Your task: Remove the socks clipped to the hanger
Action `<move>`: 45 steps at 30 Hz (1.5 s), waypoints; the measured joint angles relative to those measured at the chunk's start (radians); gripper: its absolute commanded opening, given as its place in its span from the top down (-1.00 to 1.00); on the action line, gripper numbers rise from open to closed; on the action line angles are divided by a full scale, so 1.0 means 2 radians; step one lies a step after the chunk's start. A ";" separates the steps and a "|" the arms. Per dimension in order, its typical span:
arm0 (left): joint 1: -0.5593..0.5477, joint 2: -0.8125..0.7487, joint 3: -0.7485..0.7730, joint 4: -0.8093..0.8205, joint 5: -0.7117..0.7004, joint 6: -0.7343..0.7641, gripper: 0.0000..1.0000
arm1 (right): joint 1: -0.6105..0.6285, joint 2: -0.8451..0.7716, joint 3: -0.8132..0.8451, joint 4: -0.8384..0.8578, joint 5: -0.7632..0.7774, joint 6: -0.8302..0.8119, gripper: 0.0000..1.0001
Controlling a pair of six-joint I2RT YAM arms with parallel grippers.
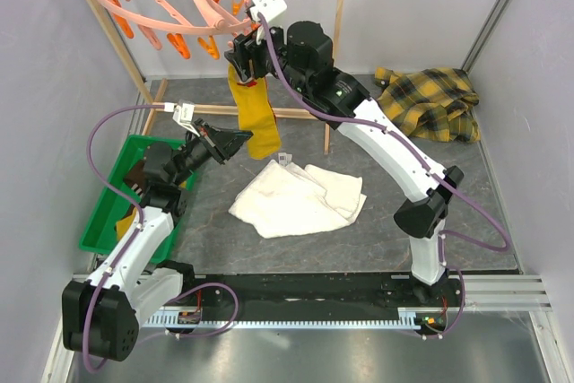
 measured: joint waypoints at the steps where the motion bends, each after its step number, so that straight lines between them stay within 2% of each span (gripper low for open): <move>1: 0.000 0.000 0.000 0.000 0.000 0.000 0.97 | 0.002 0.002 0.000 0.000 0.005 -0.006 -0.44; 5: 0.000 -0.002 0.000 0.000 0.001 0.000 0.96 | 0.005 0.012 0.001 -0.001 0.023 -0.023 -0.49; 9: 0.000 -0.002 0.001 0.000 0.004 0.000 0.97 | 0.006 0.019 0.002 -0.001 0.030 -0.031 -0.29; 12: 0.000 -0.002 0.003 0.000 0.007 0.000 0.97 | 0.006 0.024 0.009 0.000 0.032 -0.033 -0.27; 13: 0.000 -0.002 0.004 0.000 0.008 0.000 0.97 | 0.006 0.025 0.010 0.000 0.032 -0.034 -0.32; 14: 0.000 -0.003 0.005 0.000 0.009 0.000 0.96 | 0.007 0.025 0.010 0.000 0.032 -0.034 -0.46; 20: 0.000 -0.002 0.006 -0.001 0.009 0.000 0.96 | 0.008 0.022 0.007 -0.001 0.032 -0.023 -0.79; 24: 0.000 -0.002 0.006 -0.002 0.009 0.000 0.97 | 0.008 -0.010 -0.029 -0.004 0.032 -0.007 -0.80; 32: 0.000 -0.002 0.018 -0.009 0.009 0.000 0.96 | 0.008 -0.163 -0.197 0.006 0.032 0.037 -0.52; 34: 0.000 -0.002 0.022 -0.009 0.009 0.000 0.96 | 0.008 -0.198 -0.244 0.008 0.027 0.047 -0.53; 38: 0.000 -0.002 0.023 -0.009 0.009 -0.002 0.96 | 0.008 -0.260 -0.364 0.032 -0.007 0.055 -0.73; 42: 0.000 -0.001 0.023 -0.005 0.009 -0.011 0.96 | 0.008 -0.312 -0.491 0.069 -0.038 0.055 -0.75; 45: 0.000 0.003 0.023 0.002 0.009 -0.020 0.96 | 0.008 -0.318 -0.530 0.086 -0.056 0.051 -0.75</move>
